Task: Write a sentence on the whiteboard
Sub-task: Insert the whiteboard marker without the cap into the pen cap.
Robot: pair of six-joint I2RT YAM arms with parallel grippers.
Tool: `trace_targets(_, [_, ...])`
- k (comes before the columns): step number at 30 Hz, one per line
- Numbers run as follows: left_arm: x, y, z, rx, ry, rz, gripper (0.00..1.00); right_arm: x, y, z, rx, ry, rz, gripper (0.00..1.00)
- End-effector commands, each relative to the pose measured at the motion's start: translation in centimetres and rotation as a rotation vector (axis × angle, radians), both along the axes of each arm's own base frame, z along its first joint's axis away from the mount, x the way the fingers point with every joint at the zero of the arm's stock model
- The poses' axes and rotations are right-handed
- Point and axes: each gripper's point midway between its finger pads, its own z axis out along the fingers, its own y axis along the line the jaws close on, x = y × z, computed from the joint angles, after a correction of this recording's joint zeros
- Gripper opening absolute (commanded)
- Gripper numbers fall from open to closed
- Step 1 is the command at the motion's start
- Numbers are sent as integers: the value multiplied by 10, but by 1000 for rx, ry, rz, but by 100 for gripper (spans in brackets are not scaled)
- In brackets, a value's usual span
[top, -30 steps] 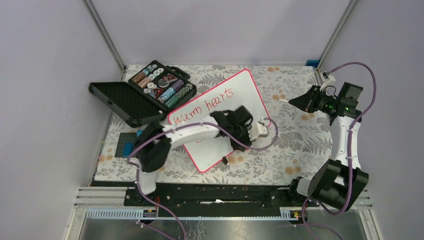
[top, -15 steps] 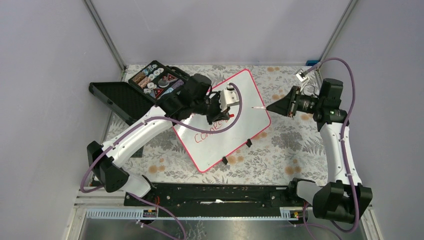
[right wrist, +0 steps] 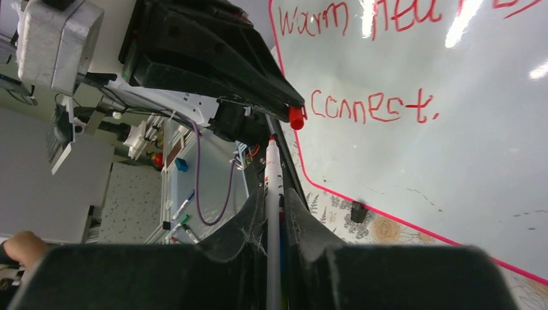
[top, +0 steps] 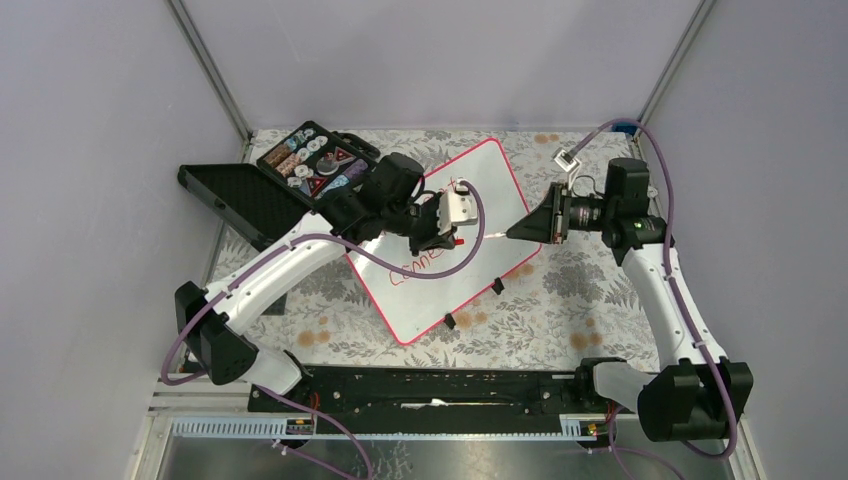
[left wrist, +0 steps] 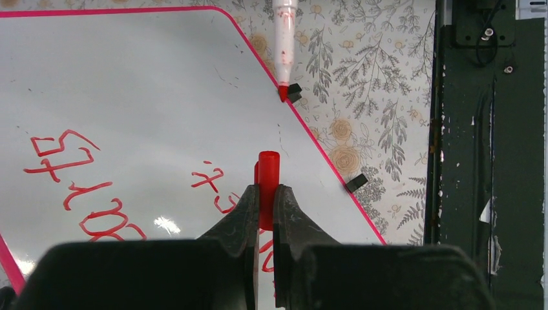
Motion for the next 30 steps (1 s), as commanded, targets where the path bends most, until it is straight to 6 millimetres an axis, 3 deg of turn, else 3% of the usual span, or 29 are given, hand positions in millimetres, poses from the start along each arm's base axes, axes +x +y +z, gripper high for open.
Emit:
trace_targets(1, [-9,4,11,-21,-39,-56,0,-13,12,-5,-9,20,60,0])
trace_targets(8, [-14,4,14,-31,-34,-78,0,-14,17,-16,-47,34,70,0])
trace_targets(30, [-28,-6,25,-67,-5,-127,0,-14,24,-17,-63,29,79,0])
